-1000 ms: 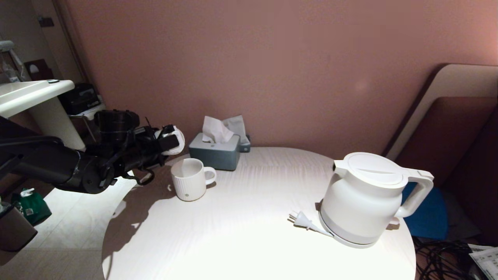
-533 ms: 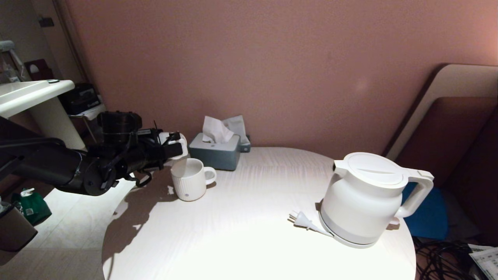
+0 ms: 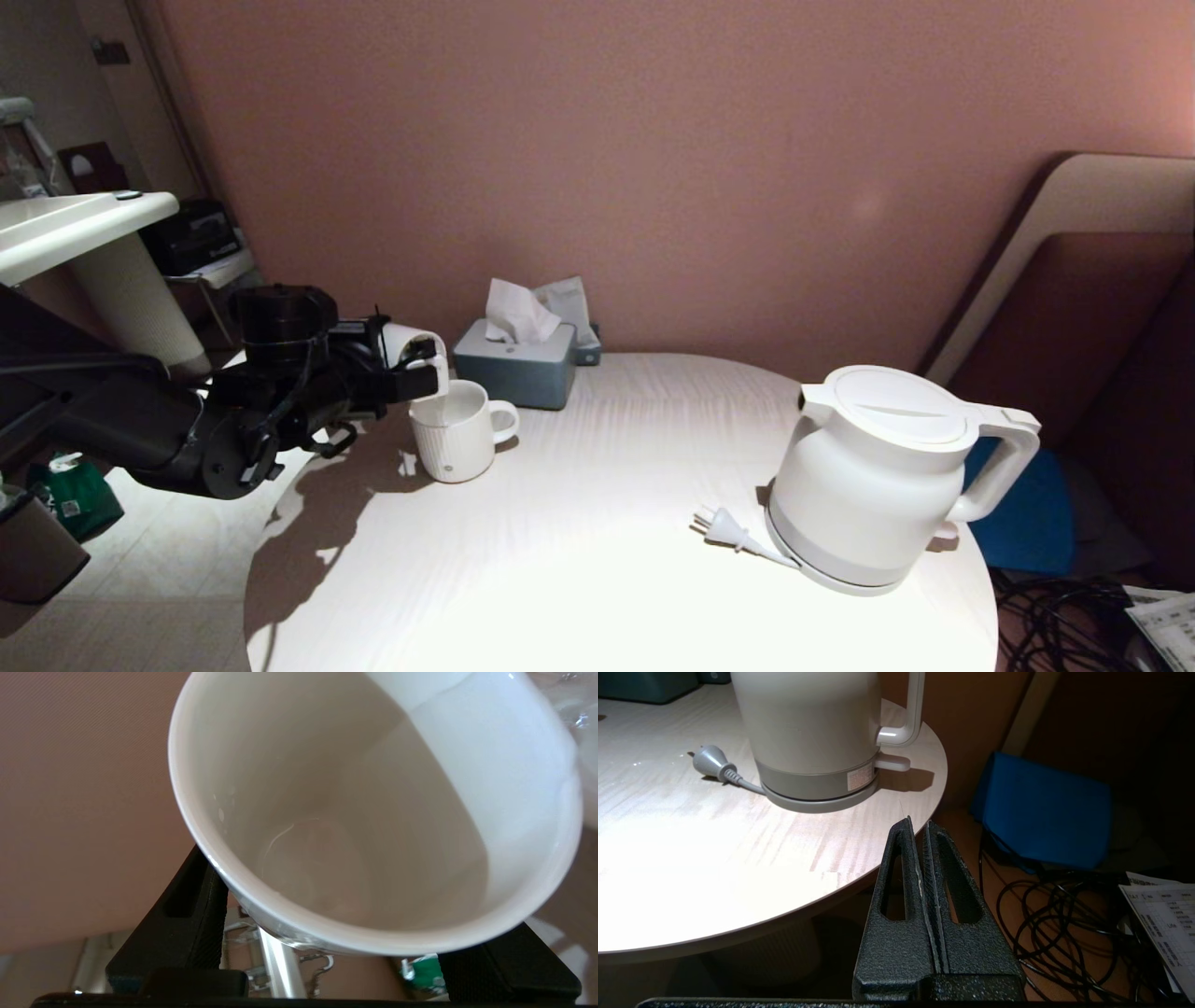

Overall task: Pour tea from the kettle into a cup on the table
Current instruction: Pour water into another cup

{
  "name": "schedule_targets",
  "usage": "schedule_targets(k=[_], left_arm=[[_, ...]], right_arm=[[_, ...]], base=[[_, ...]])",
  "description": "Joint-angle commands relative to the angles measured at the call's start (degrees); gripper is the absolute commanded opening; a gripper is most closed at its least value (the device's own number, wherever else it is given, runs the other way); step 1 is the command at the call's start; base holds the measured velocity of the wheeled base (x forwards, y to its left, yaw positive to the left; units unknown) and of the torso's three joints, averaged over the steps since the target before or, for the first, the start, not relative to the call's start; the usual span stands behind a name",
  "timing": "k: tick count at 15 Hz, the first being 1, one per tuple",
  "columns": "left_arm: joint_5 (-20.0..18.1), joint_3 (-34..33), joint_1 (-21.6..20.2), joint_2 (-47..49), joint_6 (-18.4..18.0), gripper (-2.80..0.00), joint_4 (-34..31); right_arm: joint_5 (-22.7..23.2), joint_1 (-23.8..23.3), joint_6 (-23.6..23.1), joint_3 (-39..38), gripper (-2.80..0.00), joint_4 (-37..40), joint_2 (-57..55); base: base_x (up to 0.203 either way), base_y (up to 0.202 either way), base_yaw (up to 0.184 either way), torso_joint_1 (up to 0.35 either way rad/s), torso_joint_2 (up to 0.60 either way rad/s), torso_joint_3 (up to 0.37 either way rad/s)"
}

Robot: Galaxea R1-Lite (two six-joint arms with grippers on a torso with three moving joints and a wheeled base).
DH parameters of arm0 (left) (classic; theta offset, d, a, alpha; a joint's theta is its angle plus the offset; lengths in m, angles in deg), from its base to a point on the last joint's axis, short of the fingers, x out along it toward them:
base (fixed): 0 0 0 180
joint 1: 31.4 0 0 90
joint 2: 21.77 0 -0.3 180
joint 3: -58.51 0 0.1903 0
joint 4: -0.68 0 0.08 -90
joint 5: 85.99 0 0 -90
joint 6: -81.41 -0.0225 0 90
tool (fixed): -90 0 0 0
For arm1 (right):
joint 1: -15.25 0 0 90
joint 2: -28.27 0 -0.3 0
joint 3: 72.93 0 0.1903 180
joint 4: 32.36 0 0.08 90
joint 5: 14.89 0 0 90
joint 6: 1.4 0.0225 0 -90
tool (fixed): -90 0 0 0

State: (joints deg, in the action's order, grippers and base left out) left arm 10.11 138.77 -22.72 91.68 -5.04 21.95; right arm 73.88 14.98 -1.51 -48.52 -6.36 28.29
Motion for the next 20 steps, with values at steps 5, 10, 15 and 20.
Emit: schedule_targets(k=[5,10,15,20], left_arm=[[0.0,0.3,0.1,0.1,-3.6,-2.8,0.4],[0.0,3.2,0.1,0.6,-7.4,-2.8,0.4],[0.0,4.0,1.1,0.5,-8.8,-2.8,0.4],[0.0,4.0,2.0,-0.1,-13.9,-2.8,0.6]], right_arm=[[0.0,0.0,-0.1,0.0,-2.8,0.0,0.0],[0.0,0.0,-0.1,0.0,-2.8,0.0,0.0],[0.0,0.0,0.0,0.0,-2.8,0.0,0.0],[0.0,0.0,-0.1,0.0,-2.8,0.0,0.0]], base=[[0.0,0.0,0.0,0.0,0.0,0.0],[0.0,0.0,0.0,0.0,0.0,0.0],[0.0,0.0,0.0,0.0,0.0,0.0],[0.0,0.0,0.0,0.0,0.0,0.0]])
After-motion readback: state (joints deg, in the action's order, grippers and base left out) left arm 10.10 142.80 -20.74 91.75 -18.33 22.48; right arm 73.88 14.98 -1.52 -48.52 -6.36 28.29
